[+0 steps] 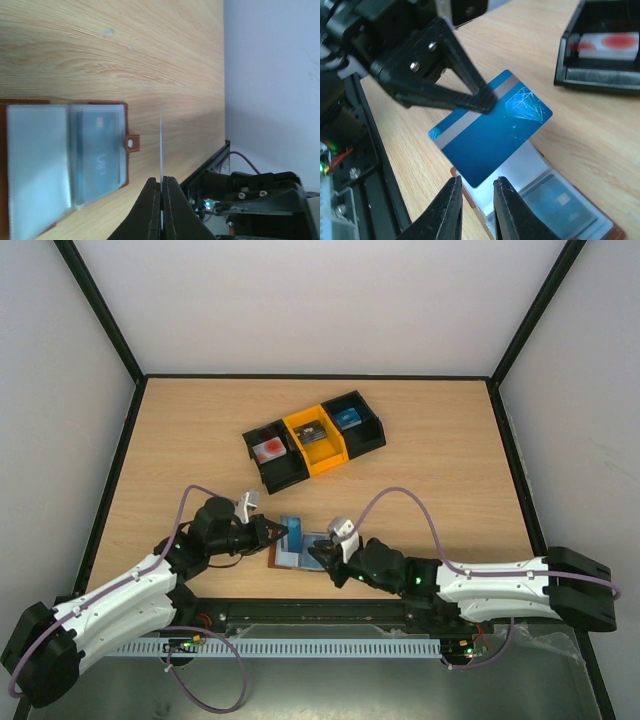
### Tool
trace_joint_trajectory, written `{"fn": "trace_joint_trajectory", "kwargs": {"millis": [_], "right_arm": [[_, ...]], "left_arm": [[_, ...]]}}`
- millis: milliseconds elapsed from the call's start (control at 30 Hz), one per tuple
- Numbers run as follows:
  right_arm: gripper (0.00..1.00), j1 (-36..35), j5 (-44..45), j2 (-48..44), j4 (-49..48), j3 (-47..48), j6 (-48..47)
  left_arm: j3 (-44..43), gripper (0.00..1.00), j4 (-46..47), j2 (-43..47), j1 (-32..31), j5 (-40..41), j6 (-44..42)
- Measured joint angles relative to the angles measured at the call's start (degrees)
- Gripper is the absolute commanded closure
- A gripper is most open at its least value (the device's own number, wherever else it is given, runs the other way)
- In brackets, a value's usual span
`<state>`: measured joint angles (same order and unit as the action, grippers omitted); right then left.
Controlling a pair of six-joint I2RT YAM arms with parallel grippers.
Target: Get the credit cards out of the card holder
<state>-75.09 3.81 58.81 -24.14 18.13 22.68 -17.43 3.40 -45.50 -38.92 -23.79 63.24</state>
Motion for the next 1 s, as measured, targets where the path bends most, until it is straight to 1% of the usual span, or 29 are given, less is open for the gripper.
{"fn": "trace_joint_trajectory", "kwargs": {"millis": [67,133,200,333,467,567,667,1000], "right_arm": [[0.79,-2.0,1.4,-2.2,-2.4,-2.4,-6.6],[0.72,-3.2,2.4,-3.7,-3.9,-4.3,-12.7],[0.69,-4.0,3.4,-4.3,-4.8,-5.3,-18.3],[0.65,-5.3,5.7,-4.2,-6.6,-5.5,-27.8],[0.61,-6.4,8.0,-2.0,-8.7,-5.4,-36.9],[0.58,-6.7,8.5,-0.3,-8.7,-4.5,-41.9],[0.57,-6.8,9.2,0.6,-9.4,-3.6,-46.5],[0.56,-7.2,10.1,1.7,-11.0,-3.3,-55.6]], "left_arm": [[-0.6,0.97,-0.5,0.7,0.0,-1.2,0.4],[-1.2,0.97,-0.7,1.6,0.1,-2.4,1.0],[-1.5,0.97,-0.5,2.5,0.3,-3.3,2.1],[-1.5,0.97,0.4,3.9,0.3,-5.2,5.2],[-1.1,0.97,1.7,4.6,0.3,-6.5,7.8],[-0.7,0.97,2.6,4.7,0.4,-7.5,9.2],[0.2,0.97,3.6,4.8,0.4,-8.4,10.5],[4.1,0.97,8.7,5.2,0.4,-10.3,14.8]]}}
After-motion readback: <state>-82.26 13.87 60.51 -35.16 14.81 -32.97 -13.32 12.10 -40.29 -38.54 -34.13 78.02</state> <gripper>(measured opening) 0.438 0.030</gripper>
